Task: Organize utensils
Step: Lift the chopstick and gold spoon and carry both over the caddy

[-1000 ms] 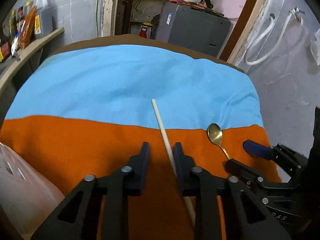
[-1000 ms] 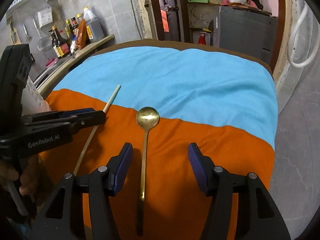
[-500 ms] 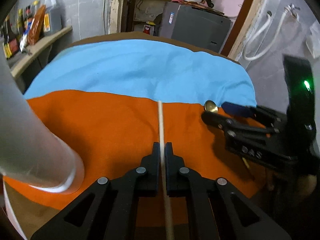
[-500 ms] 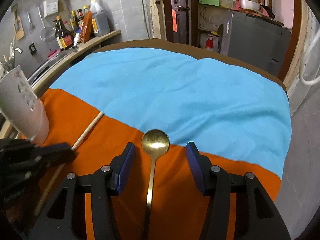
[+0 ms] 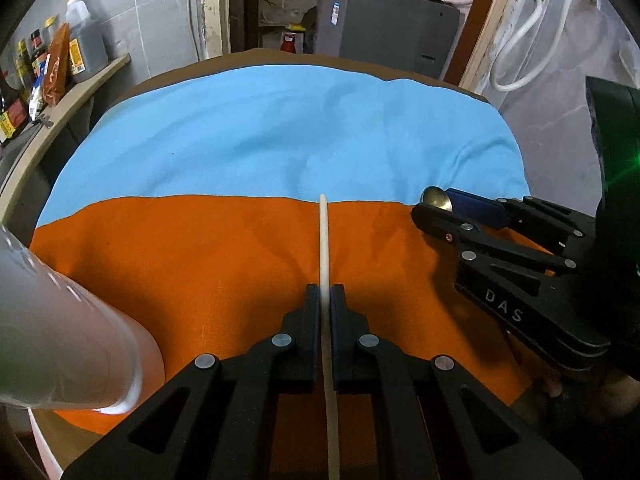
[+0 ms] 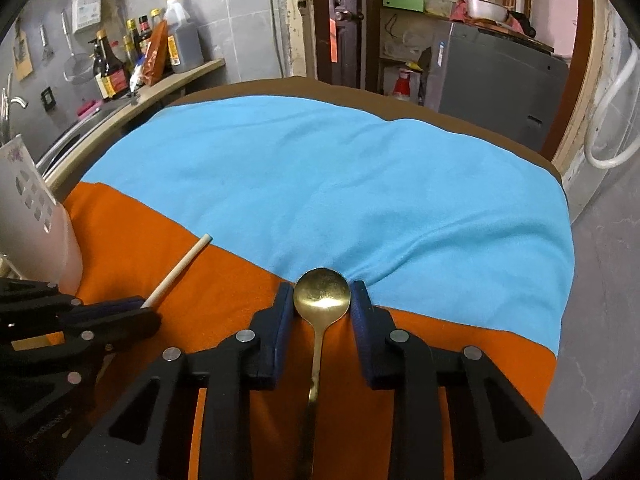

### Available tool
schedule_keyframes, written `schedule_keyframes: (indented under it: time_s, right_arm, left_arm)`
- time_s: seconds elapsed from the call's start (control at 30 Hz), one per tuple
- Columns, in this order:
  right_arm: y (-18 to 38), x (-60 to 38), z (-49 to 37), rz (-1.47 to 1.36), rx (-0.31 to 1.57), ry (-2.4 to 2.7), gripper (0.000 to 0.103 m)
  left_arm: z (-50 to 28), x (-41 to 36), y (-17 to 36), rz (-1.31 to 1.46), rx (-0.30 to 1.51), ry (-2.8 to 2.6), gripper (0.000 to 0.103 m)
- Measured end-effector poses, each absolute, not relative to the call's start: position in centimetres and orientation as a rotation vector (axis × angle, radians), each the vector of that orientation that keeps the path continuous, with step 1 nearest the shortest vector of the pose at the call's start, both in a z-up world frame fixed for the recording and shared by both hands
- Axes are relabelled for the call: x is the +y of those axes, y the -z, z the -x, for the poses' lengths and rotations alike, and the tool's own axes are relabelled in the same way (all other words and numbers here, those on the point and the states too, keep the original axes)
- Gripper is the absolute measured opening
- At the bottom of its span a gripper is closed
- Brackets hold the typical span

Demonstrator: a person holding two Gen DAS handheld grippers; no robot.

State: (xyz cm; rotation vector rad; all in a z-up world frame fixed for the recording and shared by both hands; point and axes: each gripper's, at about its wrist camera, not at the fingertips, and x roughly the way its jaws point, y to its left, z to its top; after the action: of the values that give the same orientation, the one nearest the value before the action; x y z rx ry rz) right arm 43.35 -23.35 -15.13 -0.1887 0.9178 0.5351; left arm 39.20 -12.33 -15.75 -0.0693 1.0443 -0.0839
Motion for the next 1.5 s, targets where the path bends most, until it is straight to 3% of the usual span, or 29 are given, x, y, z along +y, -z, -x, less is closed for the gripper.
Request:
schedule_keyframes:
  time_s: [0.27, 0.77, 1.17, 1.5]
  right_arm:
    - [11.5, -26.1, -39.9, 0.005, 0.737, -0.6, 0.026]
    - [6.1, -26.2, -32.1, -0.152, 0.343, -0.657, 0.026]
    - [-0.6, -22.5, -31.7, -0.28, 0.219, -0.702, 0.026]
    - [-5.4, -17.6, -31.3, -0.237, 0.083, -0.693, 0.026]
  left_arm:
    - [-34.2, -9.9, 13.9, 0.286, 0.824, 0.151, 0.002]
    - [-26.8, -7.2, 7.5, 0.339, 0.433, 0.081, 0.002]
    - [-25.0, 0.6, -1.1, 0.387, 0.279, 0.008, 0.002]
    - [-25.3, 7.0, -5.0, 0.361, 0.184, -0.044, 0.002]
